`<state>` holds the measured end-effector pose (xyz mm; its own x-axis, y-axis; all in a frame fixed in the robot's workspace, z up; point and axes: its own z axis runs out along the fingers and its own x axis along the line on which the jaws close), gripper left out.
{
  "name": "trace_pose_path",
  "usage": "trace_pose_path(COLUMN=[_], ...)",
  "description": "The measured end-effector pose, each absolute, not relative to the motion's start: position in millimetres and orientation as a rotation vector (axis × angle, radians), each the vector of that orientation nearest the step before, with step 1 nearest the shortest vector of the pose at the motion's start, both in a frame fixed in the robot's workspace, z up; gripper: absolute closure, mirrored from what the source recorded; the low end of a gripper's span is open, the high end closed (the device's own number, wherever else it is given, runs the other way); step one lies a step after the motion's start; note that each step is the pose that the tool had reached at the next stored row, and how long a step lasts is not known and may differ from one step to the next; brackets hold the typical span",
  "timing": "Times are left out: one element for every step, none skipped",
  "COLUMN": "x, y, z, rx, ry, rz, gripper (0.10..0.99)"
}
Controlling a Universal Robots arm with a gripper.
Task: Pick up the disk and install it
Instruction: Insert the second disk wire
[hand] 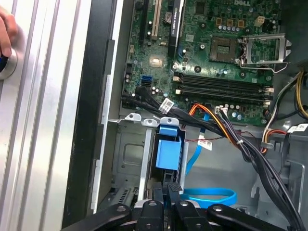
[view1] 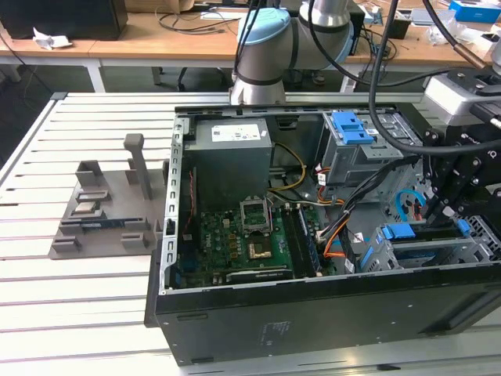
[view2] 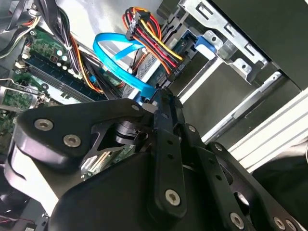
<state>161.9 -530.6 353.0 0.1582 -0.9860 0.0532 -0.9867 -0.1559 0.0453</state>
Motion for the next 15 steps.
trace_pose_path(x=[162.8,163.3,163.4,163.5,163.7,163.8,163.9,164.1,164.1,164.1,164.2,164.2,164.1,164.1,164.2], y=[-529.4,-528.9,-528.8,-528.7,-528.7,-528.7,-528.7,-528.7,-528.7,-529.3,-530.4,-531.4,-532.2,-533.1,-534.1], z=[351.6,350.7,350.3,349.9,349.3,348.9,348.4,348.1,348.1,347.9,348.0,348.0,348.0,348.0,348.0], rx=[2.337,2.337,2.337,2.337,2.337,2.337,2.337,2.337,2.337,2.336,2.335,2.335,2.334,2.334,2.333], ry=[-1.995,-1.995,-1.995,-1.995,-1.995,-1.995,-1.995,-1.994,-1.994,-1.995,-1.995,-1.996,-1.997,-1.998,-1.998], rz=[0.017,0.017,0.017,0.017,0.017,0.017,0.017,0.017,0.018,0.018,0.018,0.018,0.018,0.018,0.018], gripper=[0.925,0.925,0.925,0.925,0.925,0.925,0.925,0.925,0.925,0.925,0.925,0.925,0.925,0.925,0.925])
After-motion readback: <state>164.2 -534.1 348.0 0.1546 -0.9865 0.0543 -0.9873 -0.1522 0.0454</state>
